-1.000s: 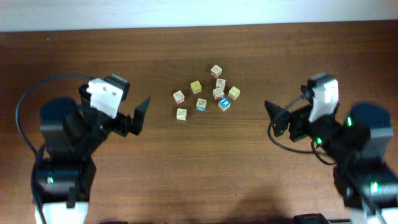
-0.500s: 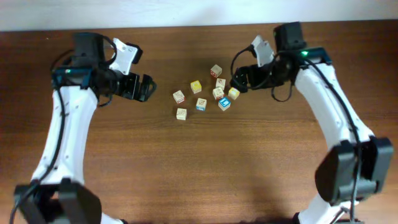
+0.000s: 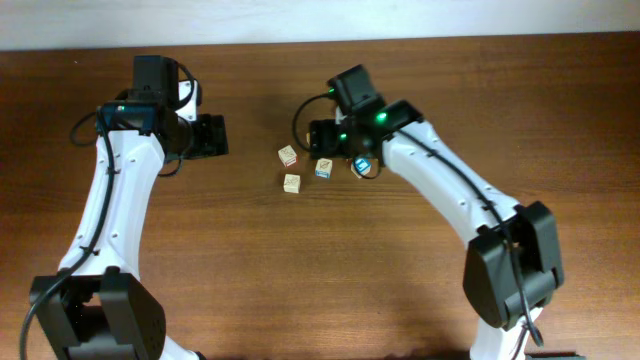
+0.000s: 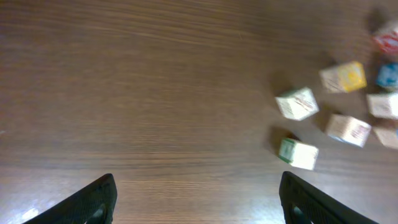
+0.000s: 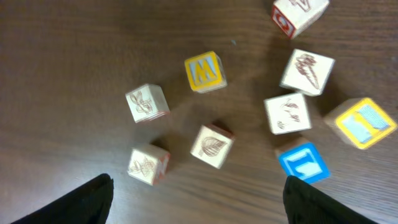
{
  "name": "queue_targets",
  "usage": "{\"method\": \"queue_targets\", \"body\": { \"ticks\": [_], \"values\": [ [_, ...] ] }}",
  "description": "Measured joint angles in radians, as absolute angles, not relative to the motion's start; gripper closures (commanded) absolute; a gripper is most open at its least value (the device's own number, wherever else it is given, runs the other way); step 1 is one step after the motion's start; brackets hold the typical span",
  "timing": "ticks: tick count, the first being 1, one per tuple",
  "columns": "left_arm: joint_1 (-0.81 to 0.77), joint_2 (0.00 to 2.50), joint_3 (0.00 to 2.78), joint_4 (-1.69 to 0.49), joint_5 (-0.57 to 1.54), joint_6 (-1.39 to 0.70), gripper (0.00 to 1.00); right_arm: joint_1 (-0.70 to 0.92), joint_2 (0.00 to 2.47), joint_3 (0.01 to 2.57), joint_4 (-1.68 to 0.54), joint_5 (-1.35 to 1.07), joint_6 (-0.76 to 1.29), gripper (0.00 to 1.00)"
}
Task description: Rotate 3 blocks
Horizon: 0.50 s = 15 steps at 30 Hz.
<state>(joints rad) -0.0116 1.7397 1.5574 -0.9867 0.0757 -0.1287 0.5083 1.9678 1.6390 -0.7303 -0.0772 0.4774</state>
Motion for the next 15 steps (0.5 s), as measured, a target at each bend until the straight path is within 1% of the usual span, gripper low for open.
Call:
{"method": "queue_targets", "body": {
  "ticks": [2,3,8,12,13,15],
  "values": [
    [-0.012,1.74,1.557,-0.986,0.018,-0.164,0.18,0.549,1.996,1.64,-0.704,-0.036,0.541,0.24],
    [-0.012,1.74,1.557,-0.983,0.001,-0.175,0.13,0.573,2.038,1.641,-0.693,0.006,0.574,0.29],
    [-0.012,1.74,1.557,-0.975,-0.046,-0.191,0.01,0.587,2.127,1.64,-0.668,0.099,0.695,0.32],
    [-0.012,1.74,1.557,-0.962,-0.052,-0.196,0.01,0.587,2.168,1.64,-0.627,0.123,0.729,0.41],
    [-0.012,1.74,1.557,-0.962,-0.053,-0.196,0.01,0.587,2.186,1.641,-0.619,0.127,0.734,0.44],
    [-0.012,1.74,1.557,-0.96,-0.053,-0.196,0.01,0.587,2.209,1.64,-0.617,0.129,0.739,0.58]
  ]
}}
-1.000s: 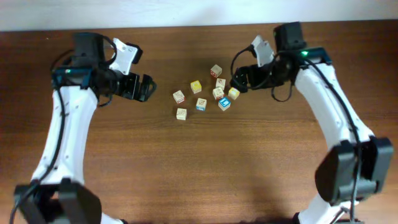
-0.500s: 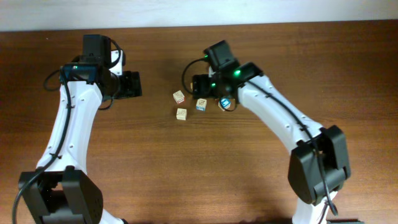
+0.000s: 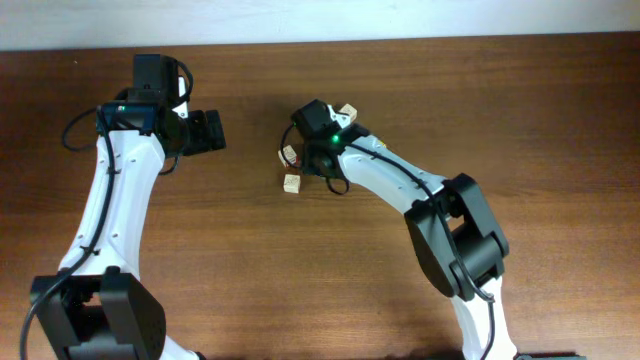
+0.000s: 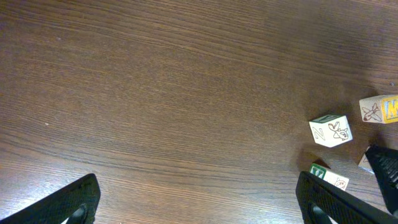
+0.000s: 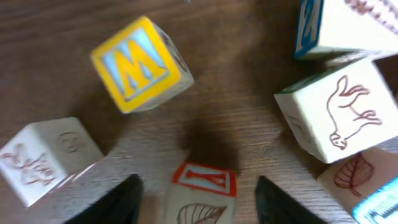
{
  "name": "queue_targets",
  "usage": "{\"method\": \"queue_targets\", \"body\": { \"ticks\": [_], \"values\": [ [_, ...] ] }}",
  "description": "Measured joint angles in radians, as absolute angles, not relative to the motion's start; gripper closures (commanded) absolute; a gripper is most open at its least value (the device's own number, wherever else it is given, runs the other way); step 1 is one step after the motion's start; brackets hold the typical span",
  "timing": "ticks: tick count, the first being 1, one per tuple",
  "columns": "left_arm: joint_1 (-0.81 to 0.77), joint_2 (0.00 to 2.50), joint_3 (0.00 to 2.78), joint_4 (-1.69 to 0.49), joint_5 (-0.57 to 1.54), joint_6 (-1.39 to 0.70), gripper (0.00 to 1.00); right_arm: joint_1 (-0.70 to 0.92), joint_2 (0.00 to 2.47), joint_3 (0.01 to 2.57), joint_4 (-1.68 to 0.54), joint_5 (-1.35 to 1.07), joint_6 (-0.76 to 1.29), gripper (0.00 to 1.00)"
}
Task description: Rotate 3 blocks
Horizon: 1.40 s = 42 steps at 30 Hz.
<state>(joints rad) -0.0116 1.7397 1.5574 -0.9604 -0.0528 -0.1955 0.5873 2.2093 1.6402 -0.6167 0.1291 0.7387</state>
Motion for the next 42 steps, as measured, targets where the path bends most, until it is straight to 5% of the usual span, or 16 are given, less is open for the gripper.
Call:
{"method": "queue_targets", "body": {
  "ticks": [6,22,26,36,42],
  "values": [
    [-0.012,1.74,1.557,-0.961,-0.053,-0.196,0.01,0.587,2.214,1.644,-0.627,0.134,0.746,0.85],
    [-0.012,1.74,1.557,-0.961,-0.053,-0.196,0.01,0.603,2.062,1.542,-0.976,-0.097,0.624,0.85],
    [-0.012,1.74,1.557,-0.96,-0.053,-0.196,0.01,0.624,2.064,1.472,-0.937,-0.123,0.634,0.63],
    [-0.012,1.74,1.557,-0.961,-0.053,-0.196,0.01,0.584,2.065,1.607,-0.873,-0.13,0.52,0.48],
    [-0.012,1.74,1.557,-0.96,-0.053,-0.196,0.01,0.465,2.066,1.679,-0.751,-0.049,0.384,0.48]
  ]
}}
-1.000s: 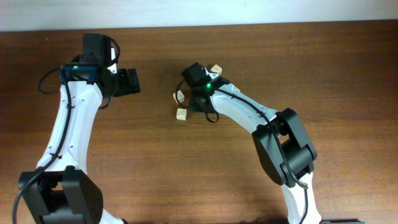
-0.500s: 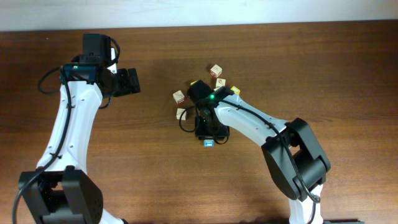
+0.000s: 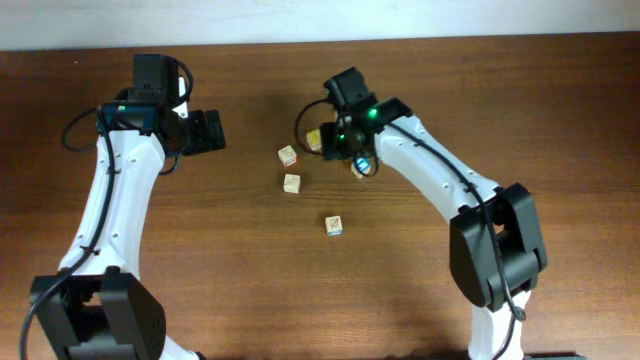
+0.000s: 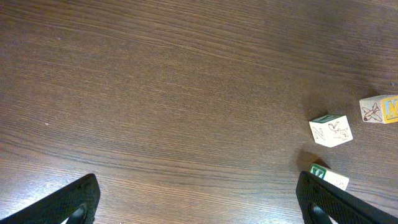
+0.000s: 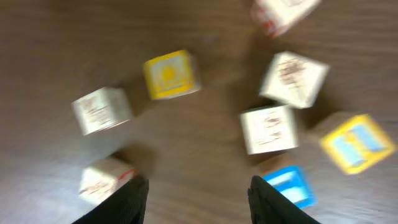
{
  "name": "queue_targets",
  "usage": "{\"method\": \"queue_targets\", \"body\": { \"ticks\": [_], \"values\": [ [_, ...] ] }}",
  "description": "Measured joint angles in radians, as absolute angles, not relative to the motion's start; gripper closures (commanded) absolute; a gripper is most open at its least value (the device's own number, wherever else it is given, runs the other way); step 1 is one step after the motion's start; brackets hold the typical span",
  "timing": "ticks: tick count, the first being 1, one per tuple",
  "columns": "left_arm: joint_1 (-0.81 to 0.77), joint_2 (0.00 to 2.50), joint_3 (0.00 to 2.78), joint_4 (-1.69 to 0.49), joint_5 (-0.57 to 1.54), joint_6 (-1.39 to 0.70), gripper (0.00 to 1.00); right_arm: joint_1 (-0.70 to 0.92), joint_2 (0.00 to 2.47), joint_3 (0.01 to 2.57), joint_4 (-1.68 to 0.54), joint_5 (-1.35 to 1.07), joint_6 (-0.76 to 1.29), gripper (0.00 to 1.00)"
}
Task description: Rotate 3 blocks
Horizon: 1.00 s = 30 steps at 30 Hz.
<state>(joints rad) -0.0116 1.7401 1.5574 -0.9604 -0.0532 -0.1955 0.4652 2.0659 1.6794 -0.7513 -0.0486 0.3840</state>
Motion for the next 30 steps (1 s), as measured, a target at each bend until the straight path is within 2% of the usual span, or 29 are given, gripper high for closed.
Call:
{"method": "queue_targets", "body": {
  "ticks": [5,10,13,16,21,24,30],
  "values": [
    [-0.012,1.74,1.557,-0.96,-0.053,-0.196,0.01,0.381,2.117,1.679,-0.797,-0.024,0.339,0.48],
    [-0.012,1.74,1.557,-0.96,-0.053,-0.196,0.01,0.369,2.181,1.679,-0.837,-0.104,0.067,0.49],
    [-0.012,1.74,1.557,-0.96,-0.053,-0.196,0.01,0.369,2.188,1.679,-0.837,-0.134,0.006,0.49],
    [-0.012,1.74,1.557,-0.96,-0.053,-0.196,0.01,0.369,2.188,1.679,-0.865,-0.141,-0.014,0.58],
    [-0.012,1.74,1.557,-0.96,-0.053,-0.196,0.01,0.369,2.188,1.679,-0.888,-0.141,-0.025,0.65],
    [-0.012,1.74,1.557,-0.96,-0.053,-0.196,0.01,0.369,2.188,1.679,-0.89,-0.141,-0.027,0.73],
    [-0.012,1.74,1.557,-0.96,-0.053,-0.196,0.01,0.369,2.187,1.679,-0.895,-0.142,0.099,0.75]
  ]
}}
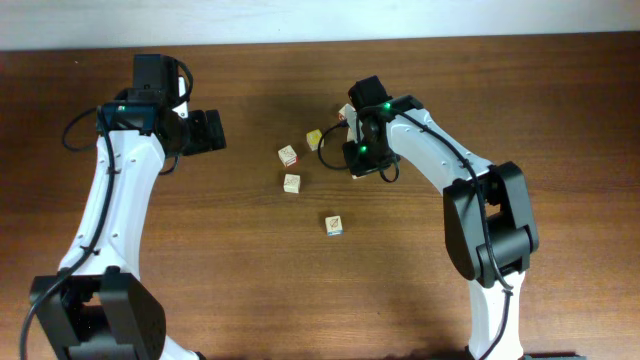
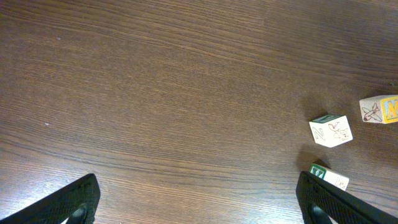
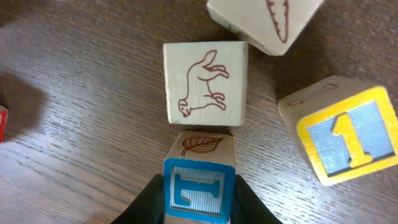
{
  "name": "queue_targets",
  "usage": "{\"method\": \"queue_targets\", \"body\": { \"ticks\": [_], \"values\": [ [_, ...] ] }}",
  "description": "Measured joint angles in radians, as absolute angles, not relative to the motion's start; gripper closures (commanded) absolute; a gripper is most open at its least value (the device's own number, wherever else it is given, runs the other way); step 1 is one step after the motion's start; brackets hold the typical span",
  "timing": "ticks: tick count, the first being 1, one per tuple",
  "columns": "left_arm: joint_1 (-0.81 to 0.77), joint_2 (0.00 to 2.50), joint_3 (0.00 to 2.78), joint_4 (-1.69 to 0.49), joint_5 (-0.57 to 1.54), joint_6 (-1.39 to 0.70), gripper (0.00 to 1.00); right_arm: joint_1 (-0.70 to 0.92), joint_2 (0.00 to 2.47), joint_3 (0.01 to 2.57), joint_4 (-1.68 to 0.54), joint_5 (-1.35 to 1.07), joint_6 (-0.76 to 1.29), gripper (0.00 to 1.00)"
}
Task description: Rotate 3 blocks
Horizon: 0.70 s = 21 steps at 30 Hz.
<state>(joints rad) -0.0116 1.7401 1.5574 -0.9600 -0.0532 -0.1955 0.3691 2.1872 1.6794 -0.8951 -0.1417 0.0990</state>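
My right gripper (image 3: 199, 200) is shut on a block with a blue letter face (image 3: 199, 188) and a leaf on its side; it is low at the table. That block touches a white horse block (image 3: 205, 83). Beside them lie a carrot block (image 3: 267, 22) and a yellow block with a 1 (image 3: 345, 137). Overhead, the right gripper (image 1: 358, 162) covers this cluster. To its left lie a yellow block (image 1: 314, 138), a red-edged block (image 1: 288, 155) and a pale block (image 1: 292, 183). One block (image 1: 334, 224) lies alone nearer the front. My left gripper (image 2: 199, 205) is open over bare wood.
In the left wrist view a white block (image 2: 331, 130), a yellow-sided block (image 2: 378, 109) and a green-lettered block (image 2: 328, 177) lie at the right edge. The left arm (image 1: 125, 160) stands at the table's left. The brown table (image 1: 200, 250) reaches to a pale back edge.
My right gripper was open above the block cluster. It now sits lower and further right, shut on the blue-faced block. The left gripper and the loose blocks have not moved.
My right gripper first hung open over the cluster. Then it was low at the left blocks, around a leaf block beside the yellow M block. Later one block lay alone nearer the front and the gripper was open above the cluster. Now it grips the blue-faced block.
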Motion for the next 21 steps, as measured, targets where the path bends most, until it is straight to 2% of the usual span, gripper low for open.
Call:
{"method": "queue_targets", "body": {
  "ticks": [5,8,18,19,21],
  "values": [
    [-0.012,1.74,1.557,-0.96,-0.053,-0.196,0.01,0.369,2.159,1.679,-1.031,-0.235,0.16,0.75],
    [-0.012,1.74,1.557,-0.96,-0.053,-0.196,0.01,0.371,2.106,1.68,-1.203,-0.298,0.17,0.75],
    [-0.012,1.74,1.557,-0.96,-0.053,-0.196,0.01,0.461,2.104,1.551,-1.123,-0.239,0.27,0.74],
    [-0.012,1.74,1.557,-0.96,-0.053,-0.196,0.01,0.469,2.104,1.551,-1.121,-0.236,0.278,0.73],
    [-0.012,1.74,1.557,-0.96,-0.053,-0.196,0.01,0.472,2.103,1.551,-1.121,-0.231,0.283,0.6]
  ]
}}
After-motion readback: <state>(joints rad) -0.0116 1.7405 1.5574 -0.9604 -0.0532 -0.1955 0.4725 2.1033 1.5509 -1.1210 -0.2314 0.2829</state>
